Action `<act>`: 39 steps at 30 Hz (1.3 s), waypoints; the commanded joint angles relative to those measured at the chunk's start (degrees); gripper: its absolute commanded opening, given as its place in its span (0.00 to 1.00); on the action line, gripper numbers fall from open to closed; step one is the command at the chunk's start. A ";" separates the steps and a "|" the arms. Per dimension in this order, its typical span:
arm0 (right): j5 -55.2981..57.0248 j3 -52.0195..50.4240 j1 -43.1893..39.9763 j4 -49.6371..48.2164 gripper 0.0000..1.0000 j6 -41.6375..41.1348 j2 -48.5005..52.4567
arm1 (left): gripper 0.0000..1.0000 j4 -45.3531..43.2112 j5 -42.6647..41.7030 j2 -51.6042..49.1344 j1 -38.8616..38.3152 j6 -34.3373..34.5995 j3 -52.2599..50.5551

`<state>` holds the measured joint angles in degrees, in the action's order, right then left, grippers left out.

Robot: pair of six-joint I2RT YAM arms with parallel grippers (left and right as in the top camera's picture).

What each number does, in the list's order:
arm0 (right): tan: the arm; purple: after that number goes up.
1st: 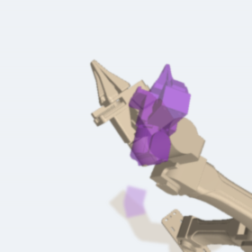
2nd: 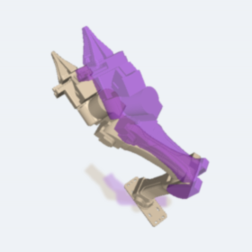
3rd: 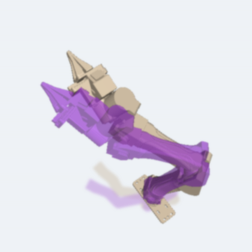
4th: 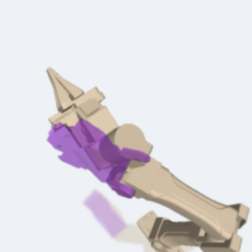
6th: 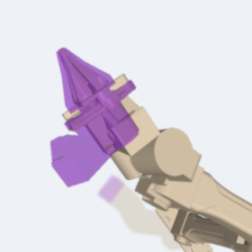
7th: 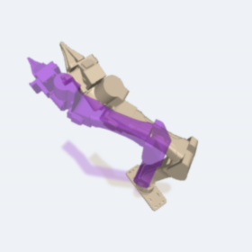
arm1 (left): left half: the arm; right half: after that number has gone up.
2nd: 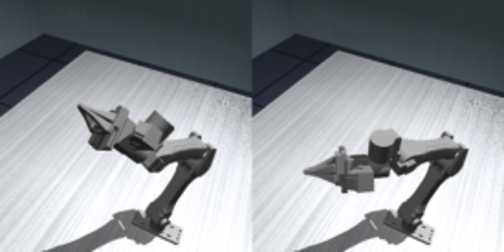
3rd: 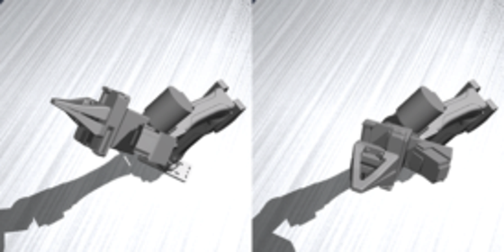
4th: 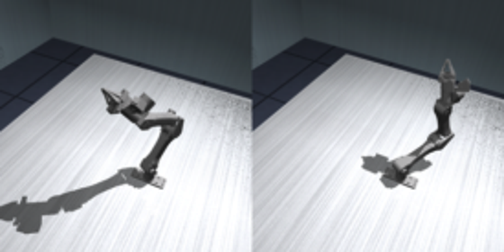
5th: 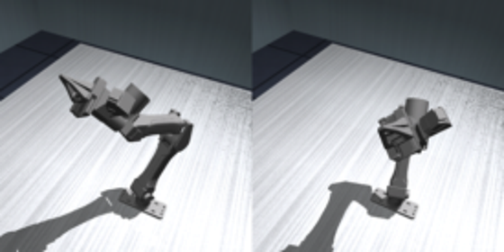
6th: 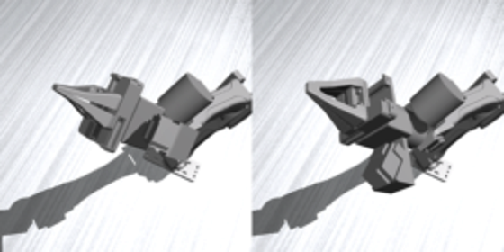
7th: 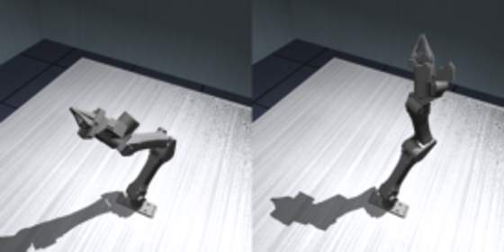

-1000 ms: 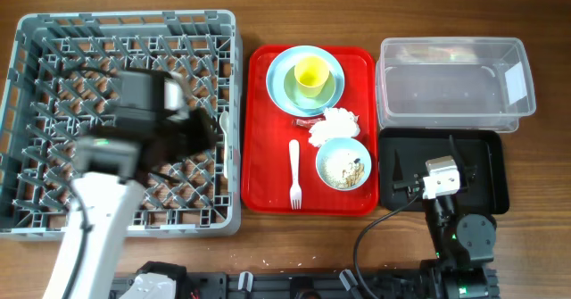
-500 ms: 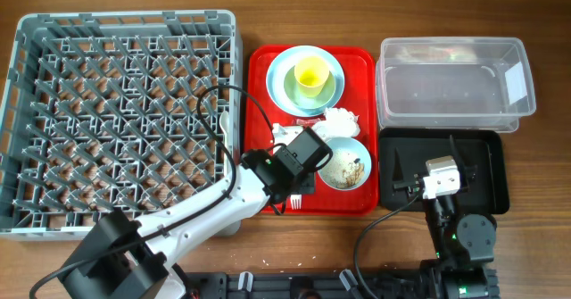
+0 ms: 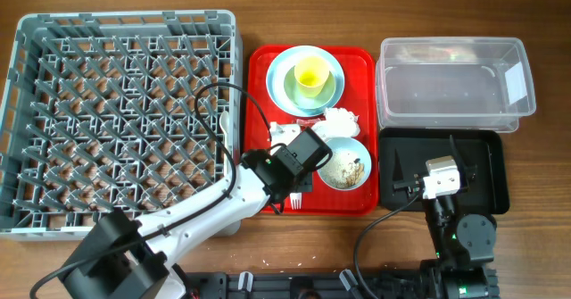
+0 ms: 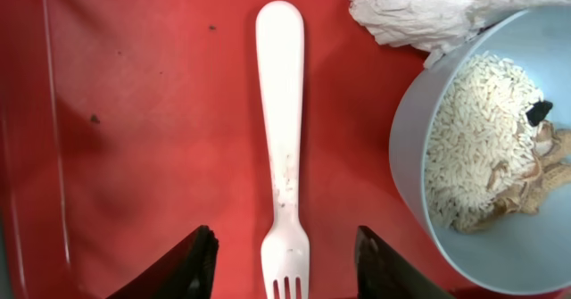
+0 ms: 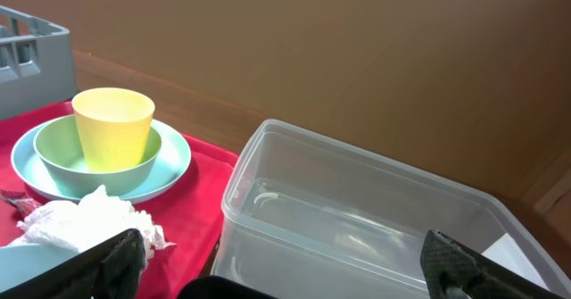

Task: Sort waste into correct bins and load items into the dishwasher rack
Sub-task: 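Grasp the white fork and place it upright in the dish rack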

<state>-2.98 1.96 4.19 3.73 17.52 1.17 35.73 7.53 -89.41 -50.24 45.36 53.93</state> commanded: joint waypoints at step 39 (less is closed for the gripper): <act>-0.68 -0.02 -0.22 -0.31 1.00 0.44 -0.20 | 0.46 16.37 12.46 -2.21 35.36 -33.40 10.58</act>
<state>-2.98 1.96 4.19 3.73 17.52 1.17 52.31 20.73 -91.24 -15.03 12.51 64.86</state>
